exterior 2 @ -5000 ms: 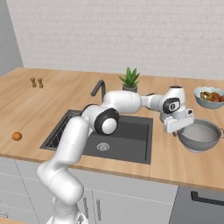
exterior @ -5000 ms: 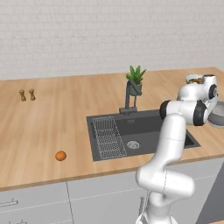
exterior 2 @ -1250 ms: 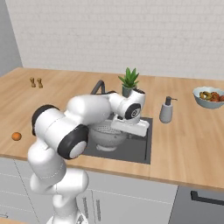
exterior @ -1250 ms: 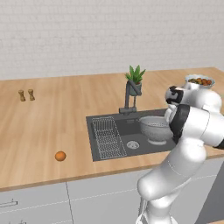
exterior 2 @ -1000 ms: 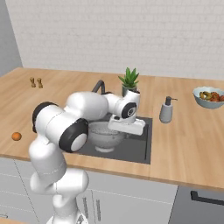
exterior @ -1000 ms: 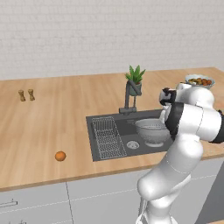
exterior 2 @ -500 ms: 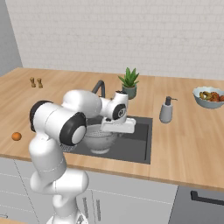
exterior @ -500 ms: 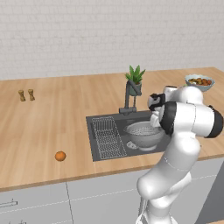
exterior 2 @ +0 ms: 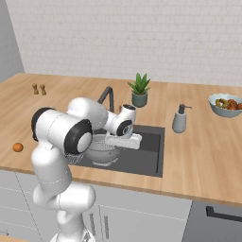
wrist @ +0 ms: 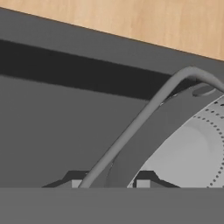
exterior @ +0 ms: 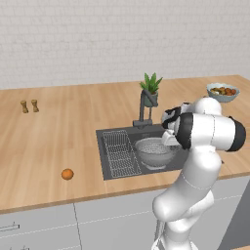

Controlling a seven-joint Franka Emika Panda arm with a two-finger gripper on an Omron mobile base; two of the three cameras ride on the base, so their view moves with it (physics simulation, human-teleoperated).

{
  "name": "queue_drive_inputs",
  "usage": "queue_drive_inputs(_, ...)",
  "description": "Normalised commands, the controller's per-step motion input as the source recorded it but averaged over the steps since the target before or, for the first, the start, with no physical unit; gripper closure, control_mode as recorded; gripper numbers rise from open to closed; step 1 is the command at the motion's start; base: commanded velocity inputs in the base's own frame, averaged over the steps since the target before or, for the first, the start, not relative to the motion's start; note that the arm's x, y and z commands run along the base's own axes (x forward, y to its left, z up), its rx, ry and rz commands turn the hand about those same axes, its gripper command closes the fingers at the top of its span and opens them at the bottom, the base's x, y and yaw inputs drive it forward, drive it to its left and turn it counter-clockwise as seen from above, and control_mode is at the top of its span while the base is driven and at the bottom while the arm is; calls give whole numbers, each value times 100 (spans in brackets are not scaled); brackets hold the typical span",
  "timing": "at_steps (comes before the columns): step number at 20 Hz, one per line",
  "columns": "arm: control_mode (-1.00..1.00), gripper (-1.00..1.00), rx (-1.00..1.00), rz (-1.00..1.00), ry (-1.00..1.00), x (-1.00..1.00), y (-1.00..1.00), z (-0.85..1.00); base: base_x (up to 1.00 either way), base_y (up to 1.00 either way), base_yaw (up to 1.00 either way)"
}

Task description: Put the colander in the sink, put the tangerine in the colander, and turn on the sink faucet and pour water over the colander.

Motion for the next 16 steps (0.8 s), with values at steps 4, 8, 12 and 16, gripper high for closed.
queue_drive_inputs(4,-100,100,22,11,-1,10,-20,-17,0,0,0)
queue_drive_inputs(8,-100,100,18,15,-2,5,-27,-19,0,0,0)
queue_drive_inputs(12,-100,100,9,18,-6,0,-36,-19,0,0,0)
queue_drive_inputs(16,-100,100,1,19,-8,0,-41,-19,0,0,0)
